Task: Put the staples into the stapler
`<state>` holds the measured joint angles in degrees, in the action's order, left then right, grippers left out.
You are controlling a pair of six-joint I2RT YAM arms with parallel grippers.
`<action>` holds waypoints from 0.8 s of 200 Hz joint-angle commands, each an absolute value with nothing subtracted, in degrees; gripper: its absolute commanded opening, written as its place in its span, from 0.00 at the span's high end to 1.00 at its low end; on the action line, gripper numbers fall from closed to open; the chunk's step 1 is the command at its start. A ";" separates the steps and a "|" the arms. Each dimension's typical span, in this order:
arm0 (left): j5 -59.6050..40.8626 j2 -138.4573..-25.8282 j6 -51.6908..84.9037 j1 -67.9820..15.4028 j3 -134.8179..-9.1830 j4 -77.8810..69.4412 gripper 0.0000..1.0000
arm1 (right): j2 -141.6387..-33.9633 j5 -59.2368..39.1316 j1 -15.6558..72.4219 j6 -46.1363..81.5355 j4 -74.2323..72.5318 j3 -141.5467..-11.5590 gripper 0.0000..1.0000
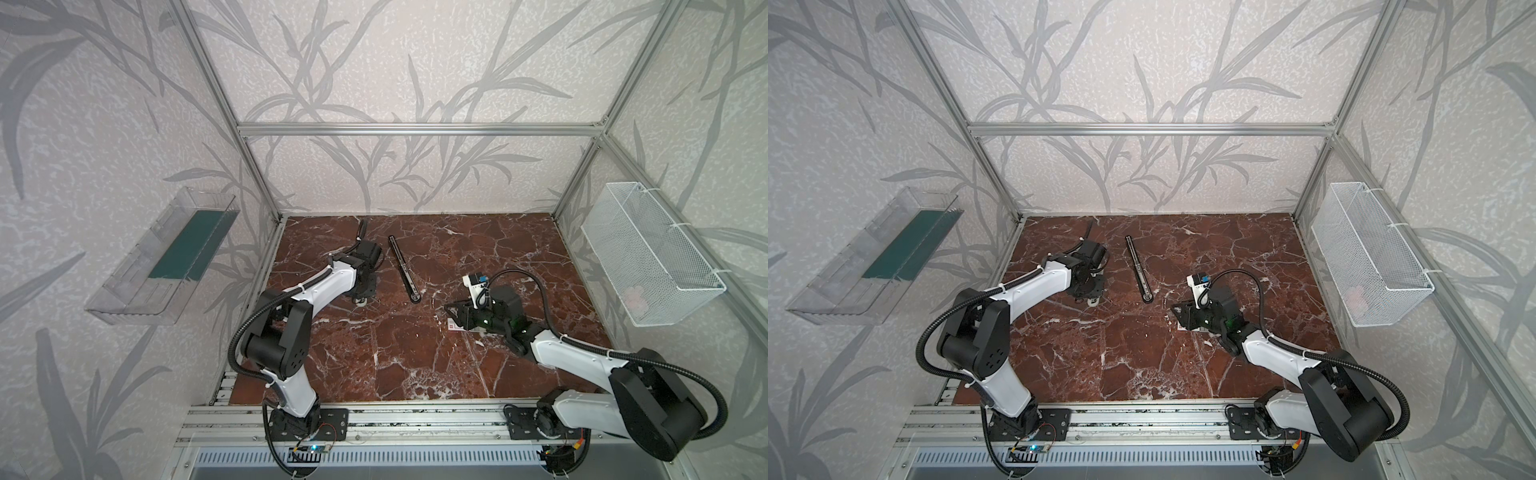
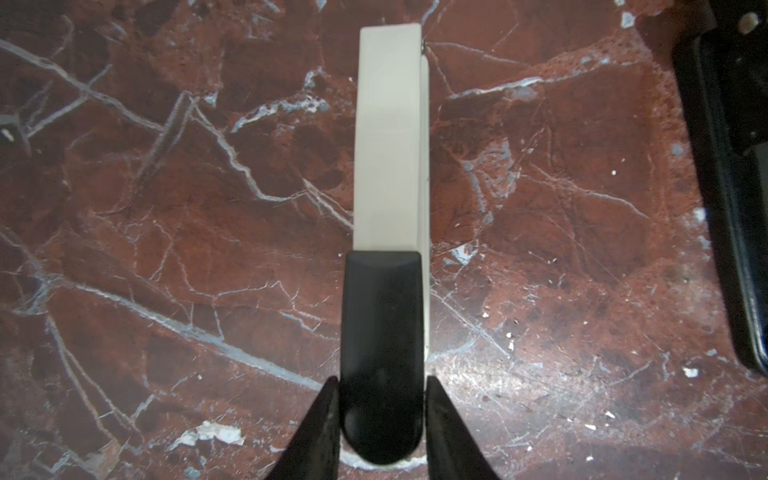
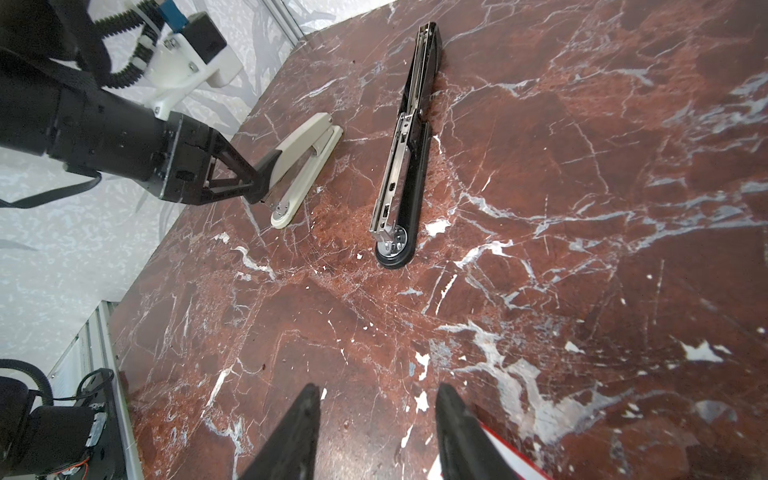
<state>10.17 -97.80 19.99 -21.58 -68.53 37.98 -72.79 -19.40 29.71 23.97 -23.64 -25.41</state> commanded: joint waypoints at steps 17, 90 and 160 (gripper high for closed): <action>12.37 -92.38 19.84 -21.26 -70.43 39.79 0.57 | -73.66 -20.59 29.58 23.05 -22.17 -28.56 0.53; -2.68 -74.46 25.03 -21.80 -54.75 26.29 0.57 | -83.36 -17.74 31.44 18.57 -3.82 -45.60 0.48; -5.29 -60.98 35.05 -23.99 -37.67 22.24 0.57 | -106.32 -7.54 37.20 14.81 13.63 -69.80 0.44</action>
<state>-3.99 -64.10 30.39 -23.55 -40.42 24.64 -100.44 -12.29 35.94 17.56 4.27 -62.81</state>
